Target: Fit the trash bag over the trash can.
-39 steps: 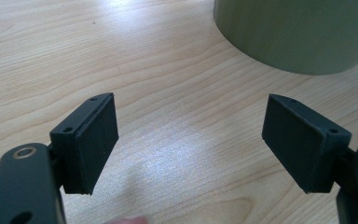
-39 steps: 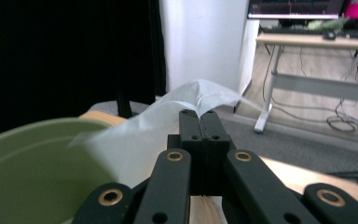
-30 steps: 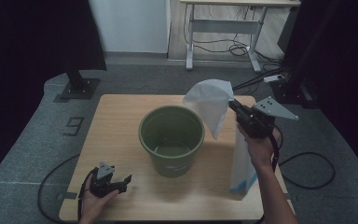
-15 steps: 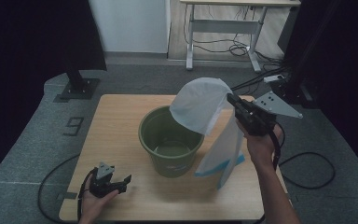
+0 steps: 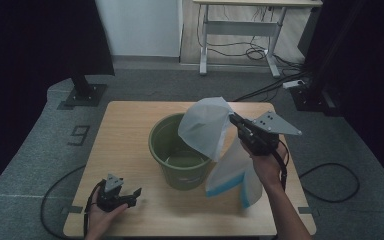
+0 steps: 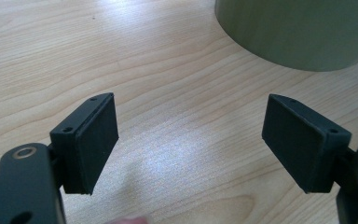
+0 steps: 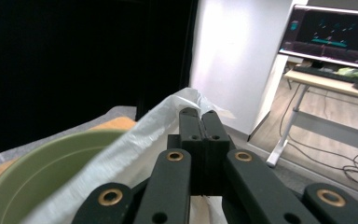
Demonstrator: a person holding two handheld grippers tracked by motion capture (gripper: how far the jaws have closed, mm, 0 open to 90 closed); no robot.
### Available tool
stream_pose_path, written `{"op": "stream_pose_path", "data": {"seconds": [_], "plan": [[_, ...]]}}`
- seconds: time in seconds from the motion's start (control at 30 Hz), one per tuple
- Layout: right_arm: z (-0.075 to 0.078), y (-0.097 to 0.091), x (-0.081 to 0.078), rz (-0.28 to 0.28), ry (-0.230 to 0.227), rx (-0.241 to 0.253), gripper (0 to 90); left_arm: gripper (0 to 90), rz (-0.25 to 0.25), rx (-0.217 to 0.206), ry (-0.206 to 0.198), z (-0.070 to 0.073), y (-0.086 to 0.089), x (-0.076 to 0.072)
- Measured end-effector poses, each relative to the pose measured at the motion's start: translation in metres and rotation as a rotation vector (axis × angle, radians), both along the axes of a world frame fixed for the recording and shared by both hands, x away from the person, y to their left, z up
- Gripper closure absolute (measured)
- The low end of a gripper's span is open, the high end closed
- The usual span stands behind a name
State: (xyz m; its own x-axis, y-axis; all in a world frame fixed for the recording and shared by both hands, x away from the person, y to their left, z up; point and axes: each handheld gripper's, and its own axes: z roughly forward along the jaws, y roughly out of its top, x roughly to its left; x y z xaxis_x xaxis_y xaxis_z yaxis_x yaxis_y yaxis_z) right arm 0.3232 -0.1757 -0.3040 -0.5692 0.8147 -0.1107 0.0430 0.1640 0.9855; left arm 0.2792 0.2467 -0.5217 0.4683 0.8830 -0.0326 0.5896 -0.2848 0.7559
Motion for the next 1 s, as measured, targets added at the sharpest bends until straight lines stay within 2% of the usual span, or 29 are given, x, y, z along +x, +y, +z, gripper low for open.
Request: {"op": "stream_pose_path", "data": {"seconds": [0.1,0.23,0.33,0.5,0.67,0.8,0.83,0.87,0.9,1.0], "plan": [[0.002,0.004,0.001,0.005,-0.004,-0.01,88.7,18.1,0.0,0.001,0.001,0.0,0.0,0.0],[0.014,0.008,0.001,0.011,-0.021,-0.007,88.7,18.1,0.0,0.0,0.0,0.0,0.0,0.0],[0.023,0.015,-0.004,0.027,-0.045,-0.009,88.7,18.1,0.001,-0.004,-0.002,0.001,0.001,0.0],[0.023,0.027,-0.009,0.052,-0.051,-0.03,88.7,18.1,0.001,-0.005,-0.005,0.001,0.002,0.0],[0.012,0.042,-0.007,0.063,-0.044,-0.106,88.7,18.1,0.003,-0.004,-0.004,0.001,0.003,0.0],[-0.005,0.048,-0.002,0.068,-0.015,-0.128,88.7,18.1,0.004,-0.006,-0.005,0.001,0.003,0.0],[-0.015,0.049,0.0,0.07,0.006,-0.132,88.7,18.1,0.005,-0.006,-0.005,0.001,0.003,0.0],[-0.015,0.049,0.0,0.07,0.006,-0.132,88.7,18.1,0.005,-0.006,-0.005,0.001,0.003,0.0],[-0.023,0.05,0.002,0.076,0.023,-0.141,88.7,18.1,0.005,-0.006,-0.005,0.001,0.003,0.0],[-0.033,0.053,0.002,0.085,0.041,-0.152,88.7,18.1,0.004,-0.005,-0.003,0.001,0.003,0.0]]}}
